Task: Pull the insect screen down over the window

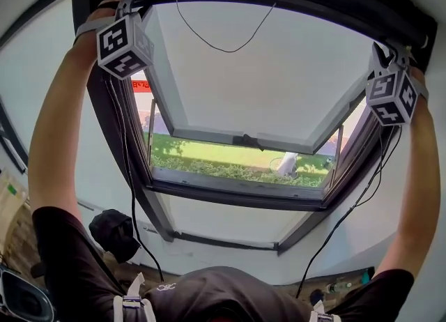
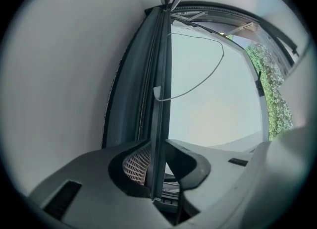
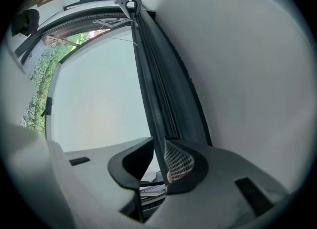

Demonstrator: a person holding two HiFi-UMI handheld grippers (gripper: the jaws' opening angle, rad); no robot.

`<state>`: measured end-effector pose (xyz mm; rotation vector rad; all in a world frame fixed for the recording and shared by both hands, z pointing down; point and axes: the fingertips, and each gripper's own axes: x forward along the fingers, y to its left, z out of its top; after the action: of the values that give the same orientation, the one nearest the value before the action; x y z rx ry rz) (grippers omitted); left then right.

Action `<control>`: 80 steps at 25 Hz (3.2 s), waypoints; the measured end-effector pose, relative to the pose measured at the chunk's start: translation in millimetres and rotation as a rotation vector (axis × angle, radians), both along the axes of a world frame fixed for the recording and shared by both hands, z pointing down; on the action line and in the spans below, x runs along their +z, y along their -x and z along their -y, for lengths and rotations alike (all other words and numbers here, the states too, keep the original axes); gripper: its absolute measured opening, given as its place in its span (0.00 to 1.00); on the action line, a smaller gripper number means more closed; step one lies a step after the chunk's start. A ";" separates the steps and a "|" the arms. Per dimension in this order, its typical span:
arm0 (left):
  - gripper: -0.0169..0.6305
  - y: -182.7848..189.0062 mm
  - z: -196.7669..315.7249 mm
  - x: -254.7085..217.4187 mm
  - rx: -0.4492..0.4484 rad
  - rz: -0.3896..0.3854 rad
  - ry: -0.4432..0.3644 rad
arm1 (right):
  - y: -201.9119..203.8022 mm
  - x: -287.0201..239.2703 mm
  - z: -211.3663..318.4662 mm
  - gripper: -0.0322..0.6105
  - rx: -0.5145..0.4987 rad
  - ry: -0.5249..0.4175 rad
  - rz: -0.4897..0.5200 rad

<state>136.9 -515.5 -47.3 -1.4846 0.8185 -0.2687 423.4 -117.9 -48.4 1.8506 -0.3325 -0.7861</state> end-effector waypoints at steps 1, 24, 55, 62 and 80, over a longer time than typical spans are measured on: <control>0.18 -2.0 0.1 0.5 0.001 0.007 -0.001 | -0.6 -0.4 2.5 0.16 0.003 0.014 -0.005; 0.19 -17.0 19.8 11.3 -0.086 0.131 0.051 | -34.3 0.7 27.0 0.21 0.157 0.202 -0.012; 0.14 -10.6 11.7 221.4 -0.052 0.385 0.214 | -29.2 208.0 25.0 0.17 0.135 0.485 0.275; 0.15 -9.5 6.6 264.1 -0.035 0.411 0.246 | -31.6 253.8 16.0 0.17 0.128 0.520 0.350; 0.15 -8.5 3.0 415.3 -0.029 0.566 0.353 | -25.2 400.4 16.5 0.17 0.136 0.652 0.491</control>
<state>145.5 -518.4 367.9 -1.6056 0.3428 -0.8465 448.7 -134.4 352.1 1.3951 -0.6768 -0.0832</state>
